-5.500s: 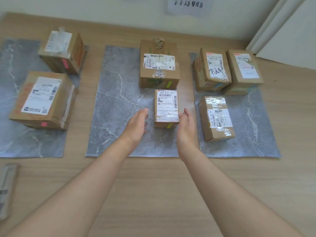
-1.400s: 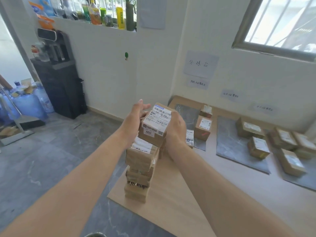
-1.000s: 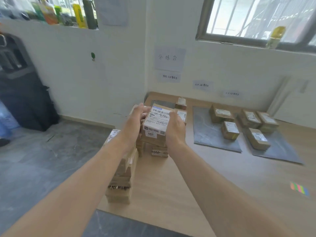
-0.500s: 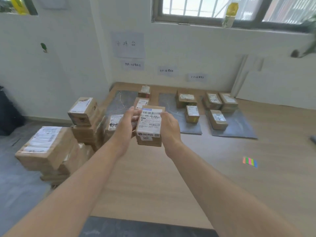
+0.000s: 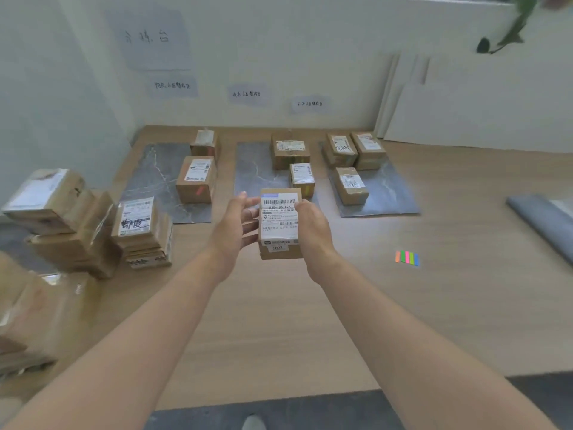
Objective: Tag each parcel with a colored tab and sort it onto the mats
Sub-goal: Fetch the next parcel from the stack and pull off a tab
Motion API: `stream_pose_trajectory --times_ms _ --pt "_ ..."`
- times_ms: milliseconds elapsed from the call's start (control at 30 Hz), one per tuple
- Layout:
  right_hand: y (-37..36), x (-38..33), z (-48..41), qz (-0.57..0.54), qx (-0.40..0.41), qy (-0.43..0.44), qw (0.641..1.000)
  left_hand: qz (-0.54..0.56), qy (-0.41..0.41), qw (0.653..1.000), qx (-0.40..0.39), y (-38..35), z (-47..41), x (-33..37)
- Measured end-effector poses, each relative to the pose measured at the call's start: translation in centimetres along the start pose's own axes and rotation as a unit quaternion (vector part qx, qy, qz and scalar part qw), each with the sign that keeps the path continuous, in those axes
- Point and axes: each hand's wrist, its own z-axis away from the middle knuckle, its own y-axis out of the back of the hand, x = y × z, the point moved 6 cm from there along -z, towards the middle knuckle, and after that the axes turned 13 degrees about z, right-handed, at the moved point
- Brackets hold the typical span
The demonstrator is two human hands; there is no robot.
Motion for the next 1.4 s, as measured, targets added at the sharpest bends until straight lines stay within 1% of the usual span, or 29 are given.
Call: stream_pose_trajectory --times_ms 200,467,567,800,933,1067,1133,1267,1400 --pt "1.3 4.0 -3.0 0.013 0.029 -0.009 0.999 -0.006 0.047 0.999 -0.017 -1.0 -3.4 -4.5" --pt "1.8 10.2 -6.7 0.043 0.030 -0.074 0.996 -0.019 0.104 0.994 -0.003 -1.3 -6.6 -10.2" --pt "1.5 13.0 -8.0 0.063 0.020 -0.101 0.993 -0.018 0.124 0.992 0.017 -0.9 -7.5 -12.6" --pt "1.5 17.7 -9.7 0.082 -0.039 -0.154 0.984 -0.027 0.169 0.983 0.074 0.8 -8.4 -18.3" --pt "1.2 20.6 -9.9 0.096 -0.063 -0.175 0.978 -0.031 0.190 0.977 0.087 1.3 -8.4 -20.6" --pt "1.1 21.7 -9.9 0.097 -0.076 -0.185 0.975 -0.031 0.202 0.975 0.090 1.3 -8.2 -22.2" --pt "1.0 22.1 -10.0 0.104 -0.070 -0.184 0.975 -0.034 0.205 0.974 0.091 1.4 -8.2 -22.6" --pt "1.4 22.2 -9.8 0.081 -0.066 -0.194 0.976 -0.038 0.201 0.974 0.093 1.5 -8.3 -22.7" --pt "2.1 21.3 -9.5 0.066 -0.043 -0.193 0.978 -0.077 0.184 0.975 0.097 1.3 -8.4 -21.6"
